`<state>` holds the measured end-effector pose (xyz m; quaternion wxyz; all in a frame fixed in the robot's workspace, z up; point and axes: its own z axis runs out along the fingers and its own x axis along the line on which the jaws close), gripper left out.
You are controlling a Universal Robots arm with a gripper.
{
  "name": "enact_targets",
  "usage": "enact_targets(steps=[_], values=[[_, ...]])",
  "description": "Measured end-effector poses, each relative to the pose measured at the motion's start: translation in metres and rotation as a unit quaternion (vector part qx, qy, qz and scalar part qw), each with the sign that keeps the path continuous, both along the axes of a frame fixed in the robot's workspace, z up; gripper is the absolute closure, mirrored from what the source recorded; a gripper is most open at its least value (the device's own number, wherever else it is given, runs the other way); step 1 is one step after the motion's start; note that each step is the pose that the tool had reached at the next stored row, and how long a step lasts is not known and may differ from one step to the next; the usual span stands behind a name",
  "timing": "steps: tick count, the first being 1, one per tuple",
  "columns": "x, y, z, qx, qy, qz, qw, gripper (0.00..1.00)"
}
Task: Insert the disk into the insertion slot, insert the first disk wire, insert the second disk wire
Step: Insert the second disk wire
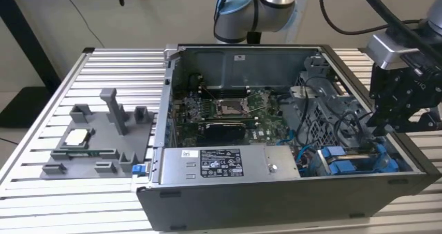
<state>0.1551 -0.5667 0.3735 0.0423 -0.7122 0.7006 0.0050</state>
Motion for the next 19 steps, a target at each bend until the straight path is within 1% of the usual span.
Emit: enact_targets(steps=[1,4,5,6,7,11,16,17,19], values=[[0.001,0.0006,0.0007,-0.0001,0.0026,0.000,1.0000,0.73],[0.006,0.0019,0.0026,-0.0001,0.0130,0.000,0.9999,0.73],[0.008,0.0021,0.0039,-0.0002,0.0153,0.000,0.9999,0.73],[0.010,0.0021,0.0052,0.0000,0.0165,0.000,0.9999,0.73],[0.012,0.0021,0.0061,0.0002,0.0172,0.000,0.9999,0.73],[0.022,0.0022,0.0073,0.0023,0.0179,0.000,0.9998,0.73],[0.033,0.0022,0.0096,0.0097,0.0179,0.000,0.9998,0.73],[0.035,0.0021,0.0101,0.0107,0.0180,0.000,0.9998,0.73],[0.038,0.0022,0.0098,0.0110,0.0181,0.000,0.9998,0.73]])
